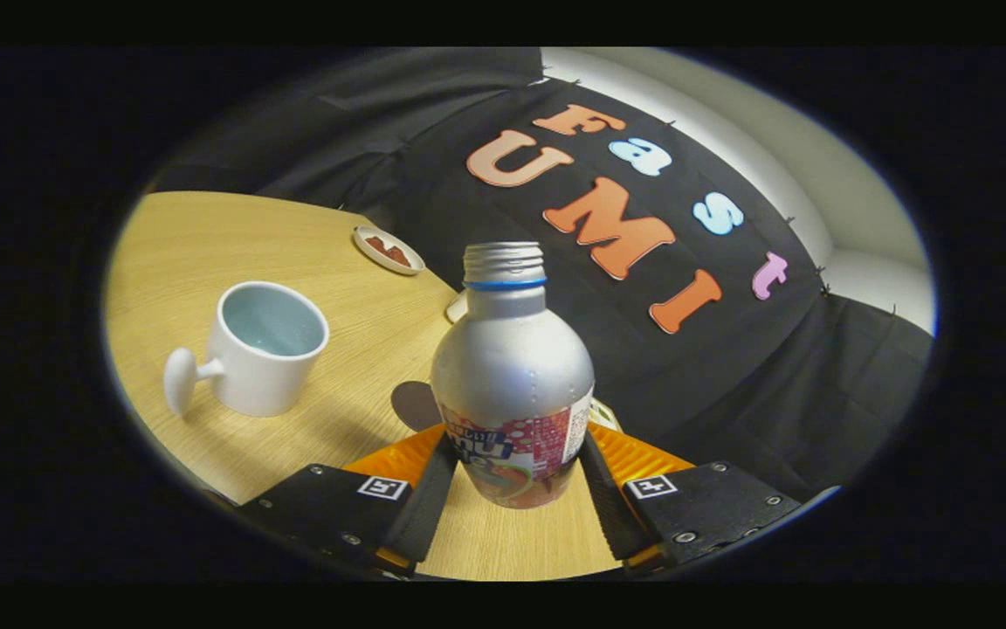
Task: Take the bottle from table, then pour the juice into the cup, finally place the bottle on the coaster
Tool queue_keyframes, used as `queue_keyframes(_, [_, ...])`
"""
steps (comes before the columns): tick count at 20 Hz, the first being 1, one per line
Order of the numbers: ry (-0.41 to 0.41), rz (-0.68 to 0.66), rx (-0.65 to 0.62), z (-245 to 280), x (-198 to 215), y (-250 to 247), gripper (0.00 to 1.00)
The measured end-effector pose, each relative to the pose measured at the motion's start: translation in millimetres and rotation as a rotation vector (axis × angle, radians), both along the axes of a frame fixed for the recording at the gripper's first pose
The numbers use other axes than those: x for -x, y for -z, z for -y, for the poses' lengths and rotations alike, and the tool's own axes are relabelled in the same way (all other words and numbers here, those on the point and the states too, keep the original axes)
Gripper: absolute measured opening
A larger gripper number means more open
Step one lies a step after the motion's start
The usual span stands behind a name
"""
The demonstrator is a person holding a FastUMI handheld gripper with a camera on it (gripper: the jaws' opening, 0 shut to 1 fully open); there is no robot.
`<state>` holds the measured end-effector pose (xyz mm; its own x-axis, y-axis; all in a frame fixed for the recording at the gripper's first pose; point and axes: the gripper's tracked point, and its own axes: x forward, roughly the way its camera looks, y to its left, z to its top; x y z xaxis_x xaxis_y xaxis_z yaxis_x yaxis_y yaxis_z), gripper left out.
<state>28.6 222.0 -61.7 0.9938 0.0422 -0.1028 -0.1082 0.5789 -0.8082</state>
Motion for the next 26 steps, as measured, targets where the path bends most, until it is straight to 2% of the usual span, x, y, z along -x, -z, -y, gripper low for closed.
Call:
queue_keyframes(11, [-0.081, 0.07, 0.303, -26.8, 0.5, -5.8, 0.76])
queue_keyframes(15, [-0.116, 0.057, 0.381, -30.5, -0.7, 0.5, 0.75])
queue_keyframes(26, [-0.135, 0.077, 0.597, -29.6, -4.2, -4.9, 0.76])
